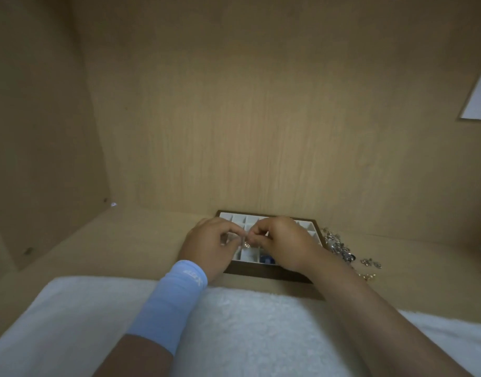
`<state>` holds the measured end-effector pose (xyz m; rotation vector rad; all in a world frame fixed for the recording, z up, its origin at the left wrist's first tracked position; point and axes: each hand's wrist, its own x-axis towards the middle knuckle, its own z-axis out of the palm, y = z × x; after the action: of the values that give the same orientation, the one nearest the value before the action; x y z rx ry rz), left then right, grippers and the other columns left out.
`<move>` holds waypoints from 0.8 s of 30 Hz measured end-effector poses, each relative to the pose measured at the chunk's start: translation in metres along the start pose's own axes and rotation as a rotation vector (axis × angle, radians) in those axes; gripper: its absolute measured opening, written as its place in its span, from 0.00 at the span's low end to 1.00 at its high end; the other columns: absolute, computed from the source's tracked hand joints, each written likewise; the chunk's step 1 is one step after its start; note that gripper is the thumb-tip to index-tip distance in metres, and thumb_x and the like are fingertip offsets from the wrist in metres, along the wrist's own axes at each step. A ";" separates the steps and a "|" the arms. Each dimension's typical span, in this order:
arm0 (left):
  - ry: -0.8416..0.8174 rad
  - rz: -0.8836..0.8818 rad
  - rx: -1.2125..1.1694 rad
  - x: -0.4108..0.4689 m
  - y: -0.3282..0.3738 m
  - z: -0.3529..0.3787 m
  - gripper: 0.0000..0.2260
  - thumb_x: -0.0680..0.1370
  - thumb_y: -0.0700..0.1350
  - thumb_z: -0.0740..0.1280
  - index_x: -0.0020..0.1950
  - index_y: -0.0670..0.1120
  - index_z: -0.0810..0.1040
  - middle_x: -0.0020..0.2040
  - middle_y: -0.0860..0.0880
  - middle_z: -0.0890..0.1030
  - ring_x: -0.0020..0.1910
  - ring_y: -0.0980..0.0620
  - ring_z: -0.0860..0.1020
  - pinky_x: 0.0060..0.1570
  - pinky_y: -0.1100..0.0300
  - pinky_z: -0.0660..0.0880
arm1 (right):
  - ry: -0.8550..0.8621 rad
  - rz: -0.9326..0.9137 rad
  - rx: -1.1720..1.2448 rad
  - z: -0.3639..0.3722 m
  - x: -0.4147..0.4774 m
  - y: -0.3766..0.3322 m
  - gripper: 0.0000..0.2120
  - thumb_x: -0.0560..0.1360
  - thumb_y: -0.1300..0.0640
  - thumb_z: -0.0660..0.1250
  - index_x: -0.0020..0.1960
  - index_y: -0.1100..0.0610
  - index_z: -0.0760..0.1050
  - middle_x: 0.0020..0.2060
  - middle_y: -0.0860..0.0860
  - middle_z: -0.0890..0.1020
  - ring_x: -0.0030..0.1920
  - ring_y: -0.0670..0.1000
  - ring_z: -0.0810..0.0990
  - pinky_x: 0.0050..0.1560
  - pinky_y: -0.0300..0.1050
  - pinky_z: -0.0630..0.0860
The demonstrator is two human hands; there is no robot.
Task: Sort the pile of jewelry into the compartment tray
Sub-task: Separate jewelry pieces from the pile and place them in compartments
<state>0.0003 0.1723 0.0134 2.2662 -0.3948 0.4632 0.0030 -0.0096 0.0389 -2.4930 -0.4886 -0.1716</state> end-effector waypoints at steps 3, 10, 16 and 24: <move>-0.022 -0.024 0.082 -0.001 -0.003 -0.004 0.08 0.77 0.45 0.68 0.49 0.58 0.82 0.48 0.59 0.80 0.53 0.55 0.74 0.58 0.58 0.71 | -0.019 -0.059 -0.198 0.007 0.001 0.003 0.07 0.79 0.51 0.66 0.50 0.50 0.83 0.47 0.46 0.80 0.46 0.48 0.79 0.50 0.51 0.77; -0.105 -0.028 0.185 -0.002 -0.001 0.004 0.08 0.77 0.47 0.66 0.50 0.58 0.82 0.54 0.59 0.82 0.57 0.53 0.74 0.63 0.55 0.68 | -0.031 -0.109 -0.359 0.012 0.002 0.001 0.06 0.77 0.50 0.68 0.48 0.48 0.84 0.47 0.47 0.76 0.47 0.50 0.79 0.47 0.50 0.76; -0.090 0.028 0.244 -0.005 0.003 0.010 0.06 0.77 0.48 0.66 0.52 0.56 0.79 0.52 0.59 0.80 0.56 0.54 0.71 0.60 0.60 0.64 | 0.086 -0.087 -0.375 0.016 0.001 -0.002 0.04 0.74 0.50 0.71 0.48 0.48 0.83 0.46 0.46 0.77 0.47 0.49 0.79 0.41 0.43 0.69; -0.135 0.013 0.258 -0.007 0.008 0.011 0.07 0.76 0.51 0.66 0.53 0.58 0.79 0.53 0.59 0.79 0.59 0.54 0.70 0.60 0.57 0.70 | 0.075 0.025 -0.220 -0.008 -0.016 0.001 0.04 0.76 0.48 0.69 0.47 0.47 0.81 0.46 0.44 0.82 0.46 0.47 0.79 0.46 0.46 0.76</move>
<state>-0.0066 0.1604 0.0085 2.5558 -0.4391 0.3869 -0.0121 -0.0198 0.0418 -2.6939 -0.4272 -0.3241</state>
